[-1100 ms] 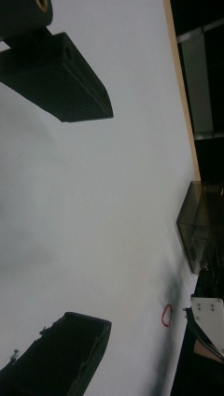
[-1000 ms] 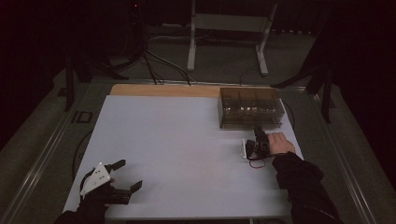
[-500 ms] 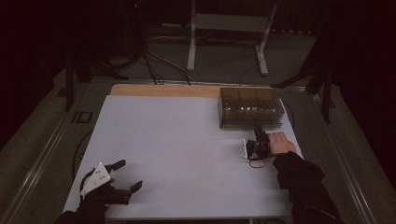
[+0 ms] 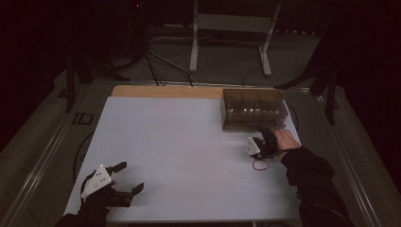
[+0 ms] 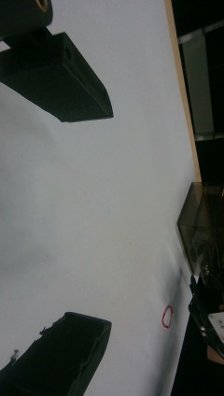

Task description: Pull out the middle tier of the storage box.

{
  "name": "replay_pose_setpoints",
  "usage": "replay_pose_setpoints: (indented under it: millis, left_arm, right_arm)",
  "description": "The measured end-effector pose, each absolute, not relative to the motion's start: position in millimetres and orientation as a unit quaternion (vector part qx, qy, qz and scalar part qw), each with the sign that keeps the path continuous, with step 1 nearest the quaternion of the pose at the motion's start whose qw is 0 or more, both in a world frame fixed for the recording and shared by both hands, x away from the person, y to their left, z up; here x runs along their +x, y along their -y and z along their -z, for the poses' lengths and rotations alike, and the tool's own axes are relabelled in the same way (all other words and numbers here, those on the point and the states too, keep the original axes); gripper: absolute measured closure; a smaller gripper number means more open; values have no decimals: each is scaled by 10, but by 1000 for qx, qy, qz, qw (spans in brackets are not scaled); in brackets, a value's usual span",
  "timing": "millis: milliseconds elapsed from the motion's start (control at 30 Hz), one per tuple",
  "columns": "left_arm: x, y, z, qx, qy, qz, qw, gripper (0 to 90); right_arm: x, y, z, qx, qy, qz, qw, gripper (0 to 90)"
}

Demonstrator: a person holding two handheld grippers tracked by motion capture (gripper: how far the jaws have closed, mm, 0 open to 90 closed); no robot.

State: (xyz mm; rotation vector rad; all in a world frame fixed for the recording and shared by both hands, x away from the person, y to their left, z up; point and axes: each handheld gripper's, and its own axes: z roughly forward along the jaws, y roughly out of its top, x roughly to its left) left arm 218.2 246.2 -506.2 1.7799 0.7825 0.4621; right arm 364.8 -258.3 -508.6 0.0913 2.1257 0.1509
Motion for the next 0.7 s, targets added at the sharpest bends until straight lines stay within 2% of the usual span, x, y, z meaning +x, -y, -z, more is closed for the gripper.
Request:
replay_pose_setpoints:
  millis: [133,267,400,600,700]
  left_arm:
    - [2183,-2462,5063,750,-328,-193,540,33]
    - [2182,-2453,5071,751,-330,-192,540,33]
    - [2182,-2451,5072,750,-330,-192,540,33]
    - [2181,-2453,5073,750,-331,-193,539,33]
    - [2181,-2450,5074,751,-331,-193,538,33]
  right_arm:
    - [3666,2639,5045,68,-884,-85,455,358]
    - [3702,2719,4969,106,-895,-104,422,144]
    - [3731,2802,4913,129,-900,-118,399,78]
    - [3760,2902,4849,139,-909,-113,376,70]
    - [3768,2959,4802,128,-907,-124,381,70]
